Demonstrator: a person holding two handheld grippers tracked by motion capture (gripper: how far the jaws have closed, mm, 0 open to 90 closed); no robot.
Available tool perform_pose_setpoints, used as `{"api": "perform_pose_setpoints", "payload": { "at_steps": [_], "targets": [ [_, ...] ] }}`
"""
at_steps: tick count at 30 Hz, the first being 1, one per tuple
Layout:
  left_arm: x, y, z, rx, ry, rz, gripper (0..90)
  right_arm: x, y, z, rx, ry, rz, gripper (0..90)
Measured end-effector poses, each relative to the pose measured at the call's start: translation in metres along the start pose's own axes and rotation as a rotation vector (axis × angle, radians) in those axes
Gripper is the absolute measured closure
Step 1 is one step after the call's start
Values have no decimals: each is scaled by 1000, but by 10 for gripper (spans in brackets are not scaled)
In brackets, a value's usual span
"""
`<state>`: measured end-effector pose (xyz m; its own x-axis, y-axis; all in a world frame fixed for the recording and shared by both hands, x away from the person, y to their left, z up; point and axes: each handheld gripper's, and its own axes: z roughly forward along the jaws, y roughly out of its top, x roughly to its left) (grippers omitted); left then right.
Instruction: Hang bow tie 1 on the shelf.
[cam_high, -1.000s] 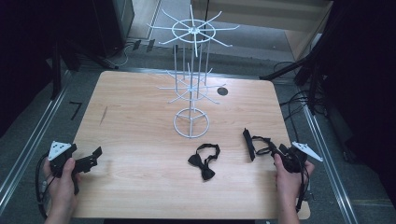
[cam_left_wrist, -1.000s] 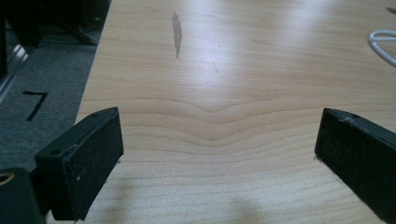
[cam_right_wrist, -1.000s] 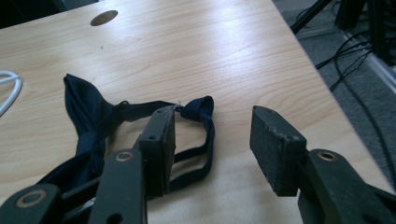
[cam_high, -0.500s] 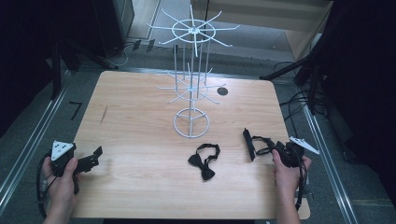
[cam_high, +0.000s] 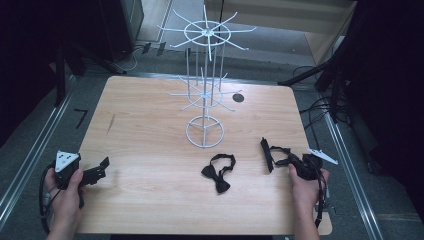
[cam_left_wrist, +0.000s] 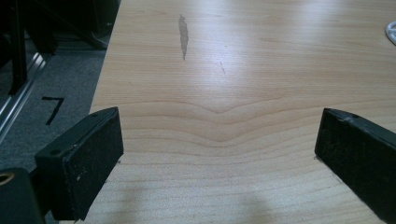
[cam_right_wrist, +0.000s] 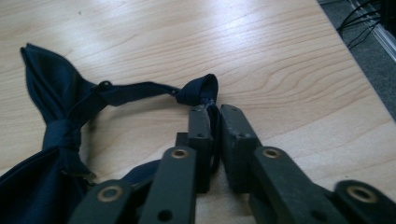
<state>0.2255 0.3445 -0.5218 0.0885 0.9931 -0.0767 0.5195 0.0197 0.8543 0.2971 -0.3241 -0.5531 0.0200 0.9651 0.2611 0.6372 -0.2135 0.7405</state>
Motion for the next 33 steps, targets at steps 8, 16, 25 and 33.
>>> {"api": "perform_pose_setpoints", "payload": {
  "at_steps": [8,16,25,33],
  "targets": [
    [0,0,0,2,-6,-4,14,6,2,-6,-48,28,-37,900],
    [0,0,0,1,-3,-1,14,21,10,-24,-165,43,-97,900],
    [1,0,0,-1,-5,-8,14,43,18,-46,-249,84,-160,900],
    [1,0,-1,-2,-5,-9,14,63,22,-60,-292,132,-205,900]
  ]
}}
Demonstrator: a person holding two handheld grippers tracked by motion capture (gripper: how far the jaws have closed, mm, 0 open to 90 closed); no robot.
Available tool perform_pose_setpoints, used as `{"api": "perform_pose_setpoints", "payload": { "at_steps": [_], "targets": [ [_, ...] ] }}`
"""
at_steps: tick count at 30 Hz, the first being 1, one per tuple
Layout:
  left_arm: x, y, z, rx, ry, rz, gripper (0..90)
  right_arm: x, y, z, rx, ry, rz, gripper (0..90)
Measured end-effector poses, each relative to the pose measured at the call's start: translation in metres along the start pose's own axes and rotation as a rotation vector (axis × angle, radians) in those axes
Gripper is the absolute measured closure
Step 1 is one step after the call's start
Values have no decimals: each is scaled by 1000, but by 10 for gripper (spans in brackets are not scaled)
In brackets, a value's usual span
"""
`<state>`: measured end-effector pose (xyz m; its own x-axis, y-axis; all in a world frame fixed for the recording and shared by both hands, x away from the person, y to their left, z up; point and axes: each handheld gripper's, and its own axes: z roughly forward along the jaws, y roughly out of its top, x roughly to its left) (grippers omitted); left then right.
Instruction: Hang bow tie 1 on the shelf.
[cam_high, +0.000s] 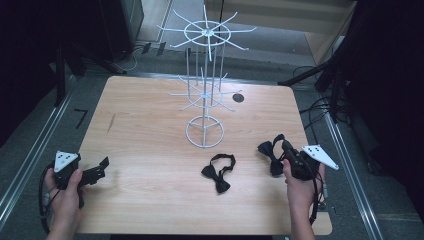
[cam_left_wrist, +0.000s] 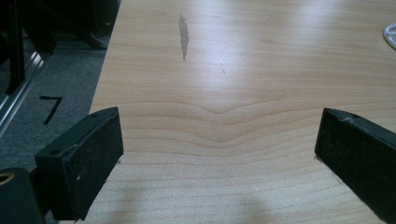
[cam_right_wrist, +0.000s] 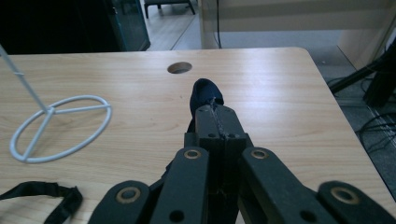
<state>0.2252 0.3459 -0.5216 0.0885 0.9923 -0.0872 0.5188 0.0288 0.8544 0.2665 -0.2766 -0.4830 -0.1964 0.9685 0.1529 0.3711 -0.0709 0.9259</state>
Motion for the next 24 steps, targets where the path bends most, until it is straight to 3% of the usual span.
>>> {"api": "perform_pose_setpoints", "payload": {
  "at_steps": [24],
  "targets": [
    [1,0,0,1,-5,-5,14,47,18,-6,-64,118,-60,900]
  ]
}}
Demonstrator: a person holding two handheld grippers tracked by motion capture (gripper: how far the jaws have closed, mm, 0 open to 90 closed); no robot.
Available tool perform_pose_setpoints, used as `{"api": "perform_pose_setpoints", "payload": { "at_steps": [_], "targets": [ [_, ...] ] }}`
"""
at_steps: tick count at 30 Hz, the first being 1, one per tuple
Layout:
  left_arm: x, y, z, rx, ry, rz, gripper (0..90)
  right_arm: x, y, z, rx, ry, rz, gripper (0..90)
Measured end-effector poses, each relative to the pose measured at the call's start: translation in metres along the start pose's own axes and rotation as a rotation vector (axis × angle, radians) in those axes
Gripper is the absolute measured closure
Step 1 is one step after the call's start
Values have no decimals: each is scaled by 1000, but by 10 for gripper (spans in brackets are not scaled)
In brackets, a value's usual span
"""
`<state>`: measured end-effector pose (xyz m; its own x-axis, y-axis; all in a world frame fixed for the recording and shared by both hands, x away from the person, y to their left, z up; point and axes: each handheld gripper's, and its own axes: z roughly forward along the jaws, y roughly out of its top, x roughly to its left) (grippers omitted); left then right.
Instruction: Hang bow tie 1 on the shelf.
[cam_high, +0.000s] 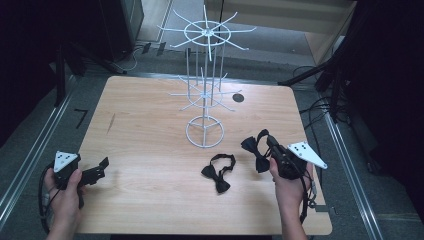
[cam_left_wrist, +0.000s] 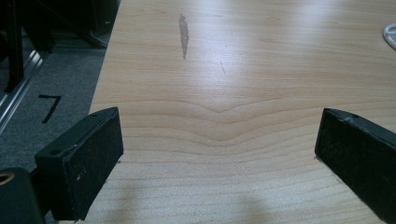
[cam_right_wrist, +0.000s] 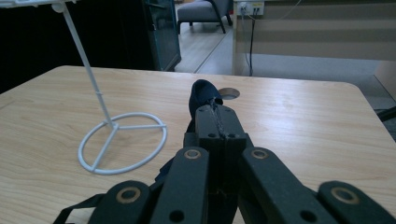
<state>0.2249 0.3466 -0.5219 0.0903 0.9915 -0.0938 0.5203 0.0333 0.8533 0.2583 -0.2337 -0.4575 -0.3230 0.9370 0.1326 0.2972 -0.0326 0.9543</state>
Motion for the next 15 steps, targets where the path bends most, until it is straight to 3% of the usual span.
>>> {"api": "perform_pose_setpoints", "payload": {
  "at_steps": [15],
  "targets": [
    [0,0,0,2,-1,-1,14,26,13,6,-29,56,-38,900]
  ]
}}
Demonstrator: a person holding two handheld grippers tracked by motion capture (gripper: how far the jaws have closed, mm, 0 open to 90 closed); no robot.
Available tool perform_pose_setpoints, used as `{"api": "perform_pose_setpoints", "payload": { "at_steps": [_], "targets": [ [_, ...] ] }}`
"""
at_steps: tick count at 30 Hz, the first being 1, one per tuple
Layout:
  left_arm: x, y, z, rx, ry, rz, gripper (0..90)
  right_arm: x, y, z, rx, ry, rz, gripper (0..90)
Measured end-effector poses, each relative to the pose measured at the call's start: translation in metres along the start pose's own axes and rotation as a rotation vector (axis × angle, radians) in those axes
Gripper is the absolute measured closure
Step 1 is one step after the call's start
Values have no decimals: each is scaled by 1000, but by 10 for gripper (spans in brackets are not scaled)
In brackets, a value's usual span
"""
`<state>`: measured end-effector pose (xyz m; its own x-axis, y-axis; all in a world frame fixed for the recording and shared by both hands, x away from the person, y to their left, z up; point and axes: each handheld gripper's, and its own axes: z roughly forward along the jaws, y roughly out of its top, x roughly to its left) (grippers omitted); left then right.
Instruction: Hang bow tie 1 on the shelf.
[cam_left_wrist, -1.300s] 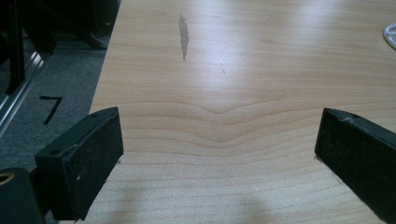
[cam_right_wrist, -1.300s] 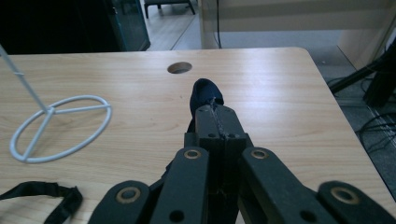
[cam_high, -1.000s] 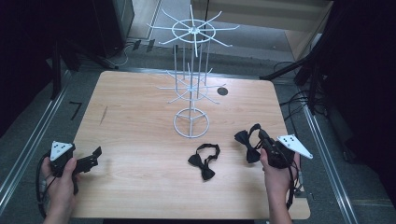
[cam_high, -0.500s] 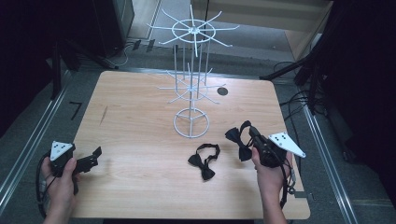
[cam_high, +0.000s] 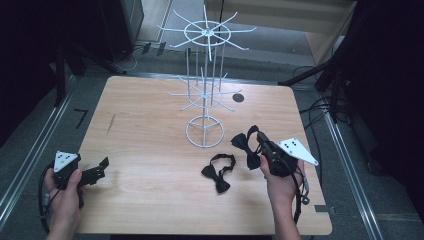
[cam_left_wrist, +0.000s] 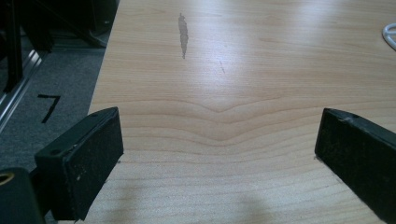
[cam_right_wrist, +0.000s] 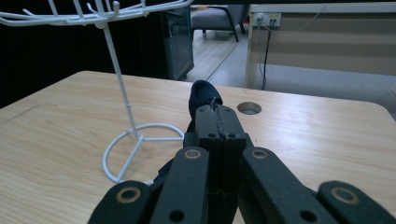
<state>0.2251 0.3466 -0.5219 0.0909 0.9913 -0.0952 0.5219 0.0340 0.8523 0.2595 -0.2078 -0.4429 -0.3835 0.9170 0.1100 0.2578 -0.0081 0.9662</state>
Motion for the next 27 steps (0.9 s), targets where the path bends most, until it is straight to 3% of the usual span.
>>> {"api": "perform_pose_setpoints", "payload": {
  "at_steps": [27],
  "targets": [
    [1,0,0,2,-7,-7,14,29,29,11,-43,67,-26,900]
  ]
}}
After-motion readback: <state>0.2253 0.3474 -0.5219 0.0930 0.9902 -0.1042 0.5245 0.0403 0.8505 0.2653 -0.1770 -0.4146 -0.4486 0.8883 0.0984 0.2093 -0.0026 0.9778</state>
